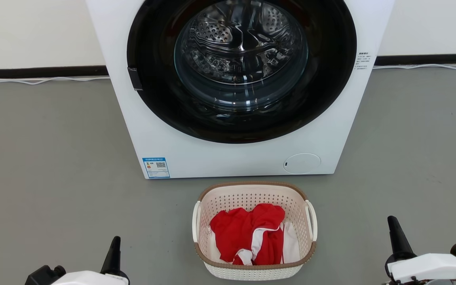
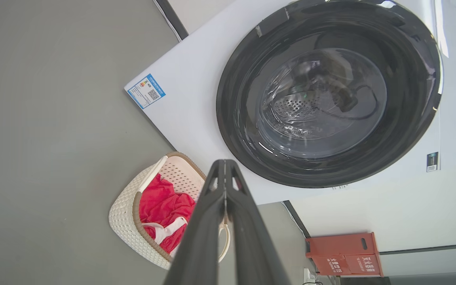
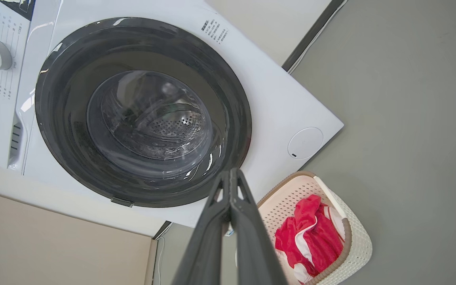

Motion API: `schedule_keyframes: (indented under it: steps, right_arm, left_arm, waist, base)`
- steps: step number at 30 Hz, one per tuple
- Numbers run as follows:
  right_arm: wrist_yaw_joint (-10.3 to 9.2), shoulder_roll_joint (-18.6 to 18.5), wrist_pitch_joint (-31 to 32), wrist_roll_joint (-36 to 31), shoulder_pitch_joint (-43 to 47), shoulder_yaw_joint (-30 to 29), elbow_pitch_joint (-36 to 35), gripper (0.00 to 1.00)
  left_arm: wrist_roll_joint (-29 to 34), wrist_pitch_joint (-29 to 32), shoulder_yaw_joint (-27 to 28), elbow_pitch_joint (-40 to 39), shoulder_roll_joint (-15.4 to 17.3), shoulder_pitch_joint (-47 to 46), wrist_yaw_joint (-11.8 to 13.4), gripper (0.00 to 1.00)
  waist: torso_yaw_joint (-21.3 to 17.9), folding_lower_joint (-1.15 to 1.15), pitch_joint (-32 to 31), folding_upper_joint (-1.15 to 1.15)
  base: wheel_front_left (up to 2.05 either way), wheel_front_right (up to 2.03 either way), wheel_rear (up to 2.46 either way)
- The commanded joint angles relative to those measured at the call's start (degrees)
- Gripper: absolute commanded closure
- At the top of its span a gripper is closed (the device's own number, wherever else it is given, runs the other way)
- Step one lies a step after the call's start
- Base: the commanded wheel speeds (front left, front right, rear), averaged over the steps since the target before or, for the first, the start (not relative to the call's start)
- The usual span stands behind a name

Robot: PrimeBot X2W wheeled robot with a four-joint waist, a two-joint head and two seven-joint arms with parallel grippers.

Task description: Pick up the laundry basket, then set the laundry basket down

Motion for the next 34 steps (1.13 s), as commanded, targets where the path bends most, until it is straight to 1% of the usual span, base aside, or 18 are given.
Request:
schedule_keyframes:
  steps: [1, 34]
  right_arm:
    - [0.26, -0.4, 0.6, 1.9, -2.8, 0.3, -2.0, 1.00]
    - [0.36, 1.2, 5.9, 23.5, -4.1, -1.2, -4.6, 1.00]
  left_arm:
    - [-1.8, 0.4, 1.4, -1.9, 0.6, -3.7, -0.9, 1.00]
    - [-20.2, 5.8, 3.5, -4.4, 0.7, -5.6, -3.7, 1.00]
  waist:
    - [0.0, 0.00, 0.0, 0.00]
    - [-0.2, 0.00, 1.0, 0.00]
  base:
    - [0.00, 0.00, 0.00]
    - [0.00, 0.00, 0.00]
